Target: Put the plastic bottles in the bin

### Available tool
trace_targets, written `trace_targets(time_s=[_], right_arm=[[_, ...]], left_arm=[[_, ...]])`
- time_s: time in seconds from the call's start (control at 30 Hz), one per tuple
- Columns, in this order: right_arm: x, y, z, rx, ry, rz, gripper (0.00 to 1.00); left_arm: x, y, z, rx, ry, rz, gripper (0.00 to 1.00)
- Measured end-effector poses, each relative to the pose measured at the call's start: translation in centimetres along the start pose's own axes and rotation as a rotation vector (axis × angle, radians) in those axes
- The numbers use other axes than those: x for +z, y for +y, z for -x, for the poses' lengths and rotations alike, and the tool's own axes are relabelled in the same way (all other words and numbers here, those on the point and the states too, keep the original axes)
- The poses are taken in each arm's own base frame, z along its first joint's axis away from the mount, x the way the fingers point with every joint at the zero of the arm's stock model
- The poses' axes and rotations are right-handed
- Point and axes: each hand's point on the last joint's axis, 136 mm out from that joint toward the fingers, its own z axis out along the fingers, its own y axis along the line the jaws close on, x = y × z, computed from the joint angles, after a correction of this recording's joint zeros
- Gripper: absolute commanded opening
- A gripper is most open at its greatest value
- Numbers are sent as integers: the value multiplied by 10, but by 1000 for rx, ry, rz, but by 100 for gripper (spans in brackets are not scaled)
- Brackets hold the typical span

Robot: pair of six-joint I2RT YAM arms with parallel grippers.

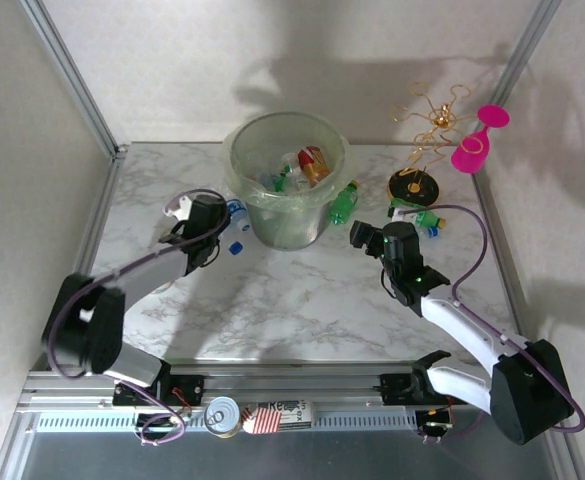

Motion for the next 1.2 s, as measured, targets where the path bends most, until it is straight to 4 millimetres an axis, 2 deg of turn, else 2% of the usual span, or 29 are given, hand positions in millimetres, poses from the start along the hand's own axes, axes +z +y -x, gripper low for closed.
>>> trace_targets(time_s=[0.07,0.23,0.37,0.47,0.53,0.63,0.9,1.07,1.2], right_arm=[[0,5,-2,3,3,32,99],[2,23,2,7,-12,132,99],[7,37,0,-9,-7,200,99],[10,43,-3,-21,2,233,99],[10,47,-4,-26,6,253,99],[9,51,-3,-27,2,276,99],[2,54,3,-23,-14,294,99],[-15,53,14,-11,-56,313,99],[-24,50,14,1,-64,313,99]], left_arm=[[-24,-12,23,-9,-64,-75,54],[-82,-28,71,-42,-212,-206,52],[-123,-39,100,-74,-300,-303,49],[-143,-48,113,-82,-334,-372,48],[-149,-58,115,-65,-331,-410,47],[-150,-85,116,-7,-305,-465,47],[-154,-198,117,184,-236,-647,47],[-151,-261,102,291,-195,-738,47],[-138,-299,83,383,-165,-767,48]])
